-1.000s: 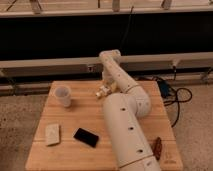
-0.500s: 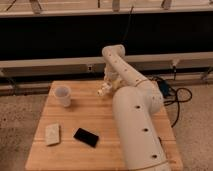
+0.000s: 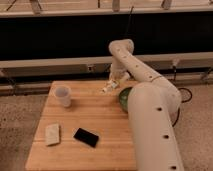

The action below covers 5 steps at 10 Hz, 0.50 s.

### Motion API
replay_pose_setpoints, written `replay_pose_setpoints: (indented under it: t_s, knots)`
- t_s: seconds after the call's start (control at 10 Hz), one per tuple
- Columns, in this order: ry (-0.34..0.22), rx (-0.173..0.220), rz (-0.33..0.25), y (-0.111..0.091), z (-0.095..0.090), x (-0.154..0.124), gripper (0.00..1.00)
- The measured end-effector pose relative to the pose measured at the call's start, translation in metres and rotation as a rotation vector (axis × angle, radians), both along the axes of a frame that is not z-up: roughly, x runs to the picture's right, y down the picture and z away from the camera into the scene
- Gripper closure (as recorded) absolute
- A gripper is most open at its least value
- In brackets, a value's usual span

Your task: Place the bottle in the ceramic bowl

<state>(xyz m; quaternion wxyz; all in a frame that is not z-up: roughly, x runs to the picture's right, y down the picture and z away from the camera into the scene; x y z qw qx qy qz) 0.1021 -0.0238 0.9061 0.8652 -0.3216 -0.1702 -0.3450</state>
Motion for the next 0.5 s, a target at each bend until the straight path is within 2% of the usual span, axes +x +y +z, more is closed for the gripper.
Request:
replay_pose_setpoints:
  t_s: [0.3,0.5]
  knots:
    - [0.018,-0.017,0.032,0.011,-0.015,0.027,1.00]
    - [0.031,-0.040,0.065,0.028,-0.024,0.050,0.84]
